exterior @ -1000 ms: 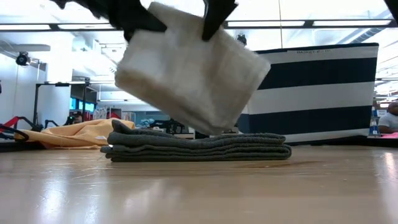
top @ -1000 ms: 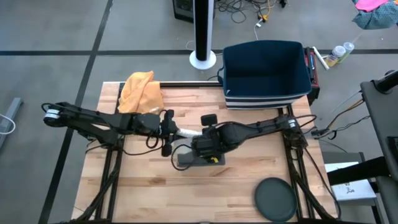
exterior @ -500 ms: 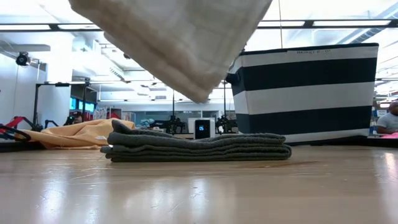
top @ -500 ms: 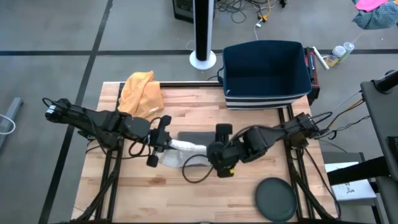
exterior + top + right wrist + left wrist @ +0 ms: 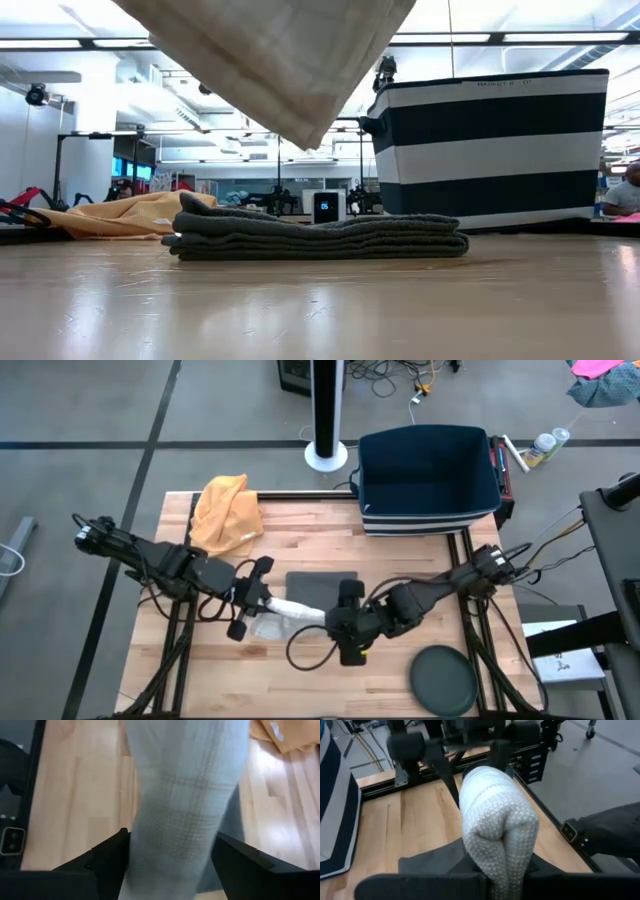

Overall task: Fold kitchen towel into neat rectangle
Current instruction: Stack the white patterned towel on top of the gray towel

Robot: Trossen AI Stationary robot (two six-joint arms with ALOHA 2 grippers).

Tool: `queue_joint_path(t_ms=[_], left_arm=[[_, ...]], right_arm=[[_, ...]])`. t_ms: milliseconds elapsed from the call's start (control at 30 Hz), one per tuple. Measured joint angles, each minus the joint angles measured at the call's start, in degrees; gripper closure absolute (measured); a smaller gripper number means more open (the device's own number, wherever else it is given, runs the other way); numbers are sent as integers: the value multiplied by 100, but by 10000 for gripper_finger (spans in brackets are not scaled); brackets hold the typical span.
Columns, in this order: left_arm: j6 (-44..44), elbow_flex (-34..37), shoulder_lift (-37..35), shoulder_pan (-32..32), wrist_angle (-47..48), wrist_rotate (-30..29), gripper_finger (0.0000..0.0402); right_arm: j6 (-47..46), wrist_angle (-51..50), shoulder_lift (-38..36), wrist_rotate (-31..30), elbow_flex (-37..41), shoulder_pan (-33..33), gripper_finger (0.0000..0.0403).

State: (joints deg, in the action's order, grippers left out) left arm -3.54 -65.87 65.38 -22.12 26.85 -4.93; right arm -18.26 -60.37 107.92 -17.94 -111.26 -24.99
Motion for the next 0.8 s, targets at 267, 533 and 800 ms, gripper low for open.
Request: queue_joint_path(t_ms=[267, 533, 800], left_arm=[[427, 0, -17, -126, 44, -2, 386], [1062, 1, -40, -383, 108, -15, 386], [3190, 156, 312, -847, -330, -82, 375]], right_arm=[[5, 415, 2, 198, 271, -24, 263], [-4, 299, 4, 975, -54, -63, 376], [-3, 278, -2, 2470, -162, -75, 387]])
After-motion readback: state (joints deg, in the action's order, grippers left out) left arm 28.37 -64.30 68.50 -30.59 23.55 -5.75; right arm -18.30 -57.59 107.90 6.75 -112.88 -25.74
